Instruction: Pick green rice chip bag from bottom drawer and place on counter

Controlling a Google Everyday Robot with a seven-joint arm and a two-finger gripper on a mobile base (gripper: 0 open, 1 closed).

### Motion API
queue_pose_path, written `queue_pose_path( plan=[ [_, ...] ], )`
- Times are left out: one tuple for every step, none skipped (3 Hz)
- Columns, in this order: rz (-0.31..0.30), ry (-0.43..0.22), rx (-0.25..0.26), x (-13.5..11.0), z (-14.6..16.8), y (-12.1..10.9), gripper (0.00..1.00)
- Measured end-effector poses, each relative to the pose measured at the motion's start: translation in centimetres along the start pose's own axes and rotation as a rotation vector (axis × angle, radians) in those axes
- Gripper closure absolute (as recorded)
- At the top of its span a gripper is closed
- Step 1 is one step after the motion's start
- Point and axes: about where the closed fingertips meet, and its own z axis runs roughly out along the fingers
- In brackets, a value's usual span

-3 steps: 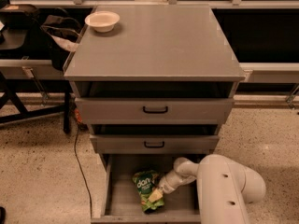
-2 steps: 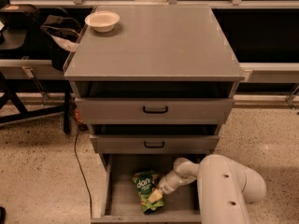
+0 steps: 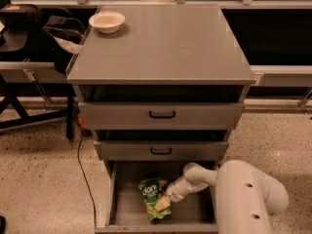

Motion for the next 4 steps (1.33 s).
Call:
queue_pose_path(
  plan=[
    [-0.021, -0.042, -0.014, -0.9, -2.2, 2.2, 1.0],
    [-0.054, -0.064, -0.012, -2.0, -4.4, 4.6, 1.0],
    [-0.1, -0.062, -0.009, -3.3, -7.4, 8.8, 1.0],
    [-0.124, -0.056, -0.017, -3.9, -9.0, 11.3, 1.0]
  ],
)
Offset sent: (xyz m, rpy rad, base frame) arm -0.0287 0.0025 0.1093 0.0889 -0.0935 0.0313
